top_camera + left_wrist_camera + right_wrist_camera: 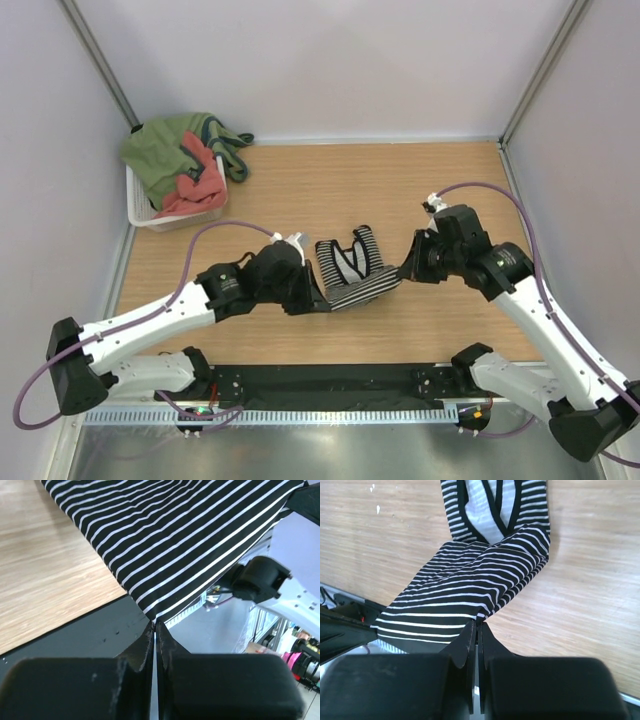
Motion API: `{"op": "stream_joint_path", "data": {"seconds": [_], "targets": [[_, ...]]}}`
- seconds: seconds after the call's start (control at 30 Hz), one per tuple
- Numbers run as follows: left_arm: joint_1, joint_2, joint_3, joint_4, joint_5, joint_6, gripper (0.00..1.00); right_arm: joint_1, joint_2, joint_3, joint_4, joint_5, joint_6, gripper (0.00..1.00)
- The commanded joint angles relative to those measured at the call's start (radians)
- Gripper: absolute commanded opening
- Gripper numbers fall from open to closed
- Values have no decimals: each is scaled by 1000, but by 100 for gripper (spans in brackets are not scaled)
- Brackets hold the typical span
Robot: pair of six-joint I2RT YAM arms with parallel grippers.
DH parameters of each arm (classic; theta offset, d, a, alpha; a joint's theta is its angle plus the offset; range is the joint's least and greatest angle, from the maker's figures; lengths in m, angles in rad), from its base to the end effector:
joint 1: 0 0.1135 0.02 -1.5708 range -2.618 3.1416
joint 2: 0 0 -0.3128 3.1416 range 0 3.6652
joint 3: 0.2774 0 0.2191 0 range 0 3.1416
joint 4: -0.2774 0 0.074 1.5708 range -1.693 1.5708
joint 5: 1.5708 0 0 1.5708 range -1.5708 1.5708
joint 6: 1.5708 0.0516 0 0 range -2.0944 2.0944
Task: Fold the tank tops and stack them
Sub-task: Fold the tank top
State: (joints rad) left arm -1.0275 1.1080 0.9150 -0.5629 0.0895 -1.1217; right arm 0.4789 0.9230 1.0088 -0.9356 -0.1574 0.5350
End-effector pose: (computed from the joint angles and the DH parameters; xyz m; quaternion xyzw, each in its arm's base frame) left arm 0.0942 -0.1650 0.3259 -0.0255 0.9170 -0.3677 0.1523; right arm 0.1015 0.0618 0.3469 -0.0016 0.9332 0.2350 0.2717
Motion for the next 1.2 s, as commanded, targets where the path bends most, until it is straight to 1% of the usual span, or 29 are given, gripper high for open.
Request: {"op": "stream_joint_path", "data": {"seconds": [0.0, 0.07, 0.27, 0.4, 0.63, 0.7, 0.8, 0.9, 0.93, 1.0, 1.03, 1.07, 1.1, 1.17], "targets": [[53, 22, 51, -9, 28, 13, 2, 0, 37, 79, -2, 73, -47, 2], [99, 42, 44, 11, 90, 19, 2, 0, 76, 103, 4, 84, -56, 2], [199, 102, 50, 58, 177, 43, 2, -3, 215, 149, 52, 97, -81, 3], [245, 147, 71, 77, 236, 57, 2, -31, 296, 194, 86, 96, -99, 3], [357, 243, 156, 52, 285, 117, 2, -120, 473, 310, 150, 32, -133, 3], [403, 268, 189, 47, 309, 128, 2, -158, 531, 344, 176, -19, -139, 3], [463, 331, 231, 49, 343, 149, 1, -181, 603, 395, 199, -69, -142, 3], [535, 415, 271, 67, 395, 163, 1, -195, 730, 522, 233, -102, -135, 3], [553, 437, 281, 78, 406, 165, 1, -201, 807, 552, 235, -114, -129, 3], [601, 522, 330, 86, 446, 178, 1, -207, 882, 626, 238, -134, -116, 3], [615, 555, 355, 86, 458, 183, 1, -209, 924, 701, 236, -143, -103, 2], [642, 584, 404, 84, 466, 186, 1, -212, 986, 738, 238, -148, -92, 2], [653, 640, 427, 81, 481, 191, 0, -212, 1020, 801, 245, -162, -86, 3], [673, 683, 490, 78, 500, 192, 0, -212, 1095, 861, 245, -182, -70, 2]]}}
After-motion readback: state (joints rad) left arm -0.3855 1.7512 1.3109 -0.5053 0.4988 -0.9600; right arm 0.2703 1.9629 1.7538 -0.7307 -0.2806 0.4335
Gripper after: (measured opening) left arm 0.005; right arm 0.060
